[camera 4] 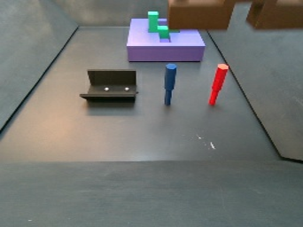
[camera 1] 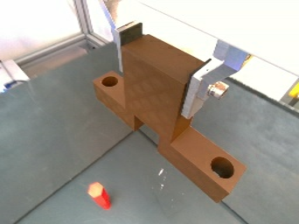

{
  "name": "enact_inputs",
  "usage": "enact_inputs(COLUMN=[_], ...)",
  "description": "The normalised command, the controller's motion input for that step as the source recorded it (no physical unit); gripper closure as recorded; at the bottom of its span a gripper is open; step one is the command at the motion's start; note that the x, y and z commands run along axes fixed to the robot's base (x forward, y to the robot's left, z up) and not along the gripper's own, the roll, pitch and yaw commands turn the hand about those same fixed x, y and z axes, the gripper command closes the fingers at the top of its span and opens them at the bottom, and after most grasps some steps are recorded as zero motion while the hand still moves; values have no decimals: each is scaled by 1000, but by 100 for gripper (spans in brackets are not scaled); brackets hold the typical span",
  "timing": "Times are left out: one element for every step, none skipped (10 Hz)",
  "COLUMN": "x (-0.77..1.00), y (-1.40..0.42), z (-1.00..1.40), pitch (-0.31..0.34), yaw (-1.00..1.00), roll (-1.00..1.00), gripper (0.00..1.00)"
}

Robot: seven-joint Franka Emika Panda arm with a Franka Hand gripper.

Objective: Pick up the brown object. Move up. Move to above the board. Insert the brown object.
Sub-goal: Move to above the board.

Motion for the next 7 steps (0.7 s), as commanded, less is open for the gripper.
enact_inputs(x=[7, 32, 50, 53, 56, 58, 280], y=[5, 12, 14, 16, 17, 18, -1400], z=[-205, -301, -210, -184, -179, -177, 80], pitch=[51, 61, 17, 5, 3, 2, 34], yaw=[-11, -9, 0, 1, 1, 2, -154], roll=[6, 2, -3, -3, -2, -2, -68], gripper=[100, 100, 100, 100, 100, 100, 100])
